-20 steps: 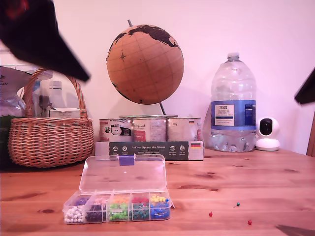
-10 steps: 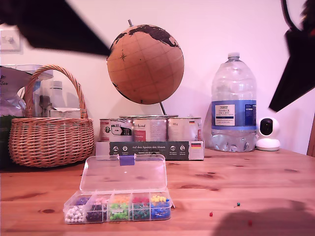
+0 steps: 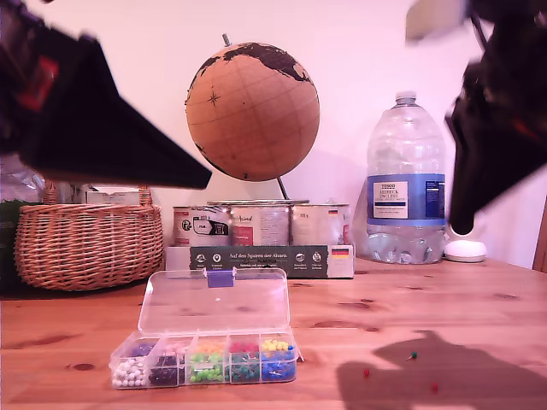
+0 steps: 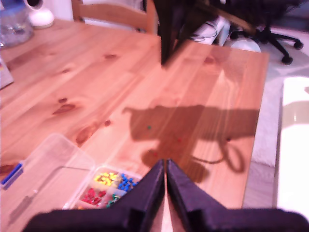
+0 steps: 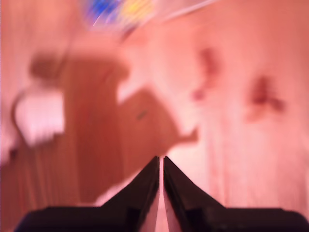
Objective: Sort the loose pins on the table into their correct compartments
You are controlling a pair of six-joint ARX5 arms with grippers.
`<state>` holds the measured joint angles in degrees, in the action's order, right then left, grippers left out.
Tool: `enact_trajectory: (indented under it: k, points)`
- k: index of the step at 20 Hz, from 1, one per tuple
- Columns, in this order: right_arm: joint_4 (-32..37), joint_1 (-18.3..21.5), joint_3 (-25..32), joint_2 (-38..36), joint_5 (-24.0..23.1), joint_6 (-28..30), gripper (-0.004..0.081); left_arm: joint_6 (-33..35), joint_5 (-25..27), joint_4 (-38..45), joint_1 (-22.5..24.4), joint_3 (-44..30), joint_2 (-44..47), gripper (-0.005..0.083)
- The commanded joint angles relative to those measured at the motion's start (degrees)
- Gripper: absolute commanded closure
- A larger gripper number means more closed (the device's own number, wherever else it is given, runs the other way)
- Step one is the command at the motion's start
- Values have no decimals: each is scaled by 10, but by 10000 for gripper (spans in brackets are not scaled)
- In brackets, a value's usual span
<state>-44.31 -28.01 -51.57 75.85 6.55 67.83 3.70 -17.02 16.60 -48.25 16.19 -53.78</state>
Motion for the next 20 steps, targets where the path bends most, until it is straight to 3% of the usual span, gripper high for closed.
enact_trajectory:
  k: [1,4,10,20]
  points:
    - [-6,-16,1,16,-11,30,696,-3,4,12,-9,-16,-7,797]
    - [5,-32,0,42,-12,30,640,-2,8,23,-28,-16,-7,797]
    - [30,-38,-5,90,-43,46,640,8,8,-10,-37,-16,-7,797]
    - [25,-38,-74,176,-42,47,641,8,8,-21,-37,-16,-7,797]
